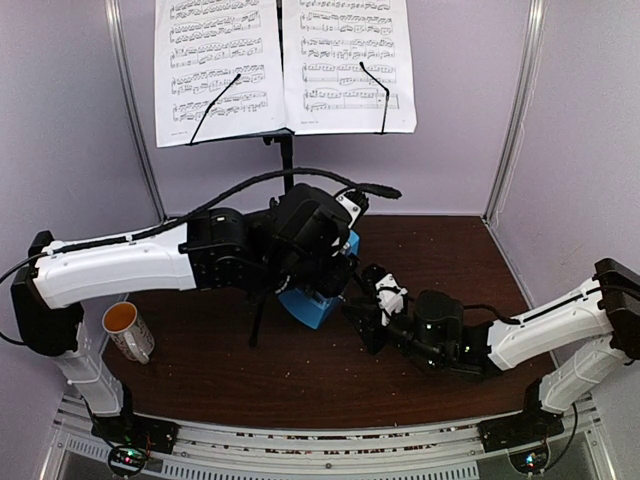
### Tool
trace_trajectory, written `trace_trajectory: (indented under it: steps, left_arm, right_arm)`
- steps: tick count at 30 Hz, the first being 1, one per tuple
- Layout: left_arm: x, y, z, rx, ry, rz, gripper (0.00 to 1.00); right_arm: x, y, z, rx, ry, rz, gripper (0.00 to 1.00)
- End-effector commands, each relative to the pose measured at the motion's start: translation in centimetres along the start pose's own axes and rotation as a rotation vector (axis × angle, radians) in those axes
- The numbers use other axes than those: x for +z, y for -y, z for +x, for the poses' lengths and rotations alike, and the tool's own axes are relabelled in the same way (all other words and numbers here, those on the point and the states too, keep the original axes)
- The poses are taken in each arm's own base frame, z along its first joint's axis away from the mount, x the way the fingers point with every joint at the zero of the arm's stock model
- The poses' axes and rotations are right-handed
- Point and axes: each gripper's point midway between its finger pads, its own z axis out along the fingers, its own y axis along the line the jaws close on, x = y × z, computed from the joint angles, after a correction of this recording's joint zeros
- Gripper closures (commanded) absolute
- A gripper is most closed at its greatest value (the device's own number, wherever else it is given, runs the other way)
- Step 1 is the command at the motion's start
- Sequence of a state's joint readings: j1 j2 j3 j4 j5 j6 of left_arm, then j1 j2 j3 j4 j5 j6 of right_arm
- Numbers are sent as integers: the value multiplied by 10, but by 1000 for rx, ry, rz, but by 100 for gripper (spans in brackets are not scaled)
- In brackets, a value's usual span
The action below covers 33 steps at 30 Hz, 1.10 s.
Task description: Set up the instrument practice props
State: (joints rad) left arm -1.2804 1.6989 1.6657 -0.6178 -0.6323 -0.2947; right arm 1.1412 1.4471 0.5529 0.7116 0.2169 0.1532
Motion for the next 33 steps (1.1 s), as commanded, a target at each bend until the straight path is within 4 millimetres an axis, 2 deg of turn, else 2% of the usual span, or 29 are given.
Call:
trace_trajectory:
  steps: [1, 12, 19, 22, 26, 33]
  left_arm:
    - [-29, -10, -50, -87, 170, 30, 85]
    - [-30, -5, -52, -78, 184, 60, 86]
    - [-32, -7, -52, -92, 196, 62, 86]
    - [-35, -10, -52, -101, 212, 60, 86]
    - [-40, -13, -54, -107, 256, 62, 86]
    - [-46, -17, -50, -110, 350, 74, 86]
  right_arm:
    - [3, 0, -15, 1, 39, 21, 81]
    - [3, 1, -24, 5, 62, 39, 83]
    - [2, 6, -21, 16, 52, 58, 99]
    - [-1, 7, -18, 49, 51, 52, 100]
    - [-7, 6, -24, 161, 71, -2, 100]
    - [-19, 15, -49, 417, 136, -108, 100]
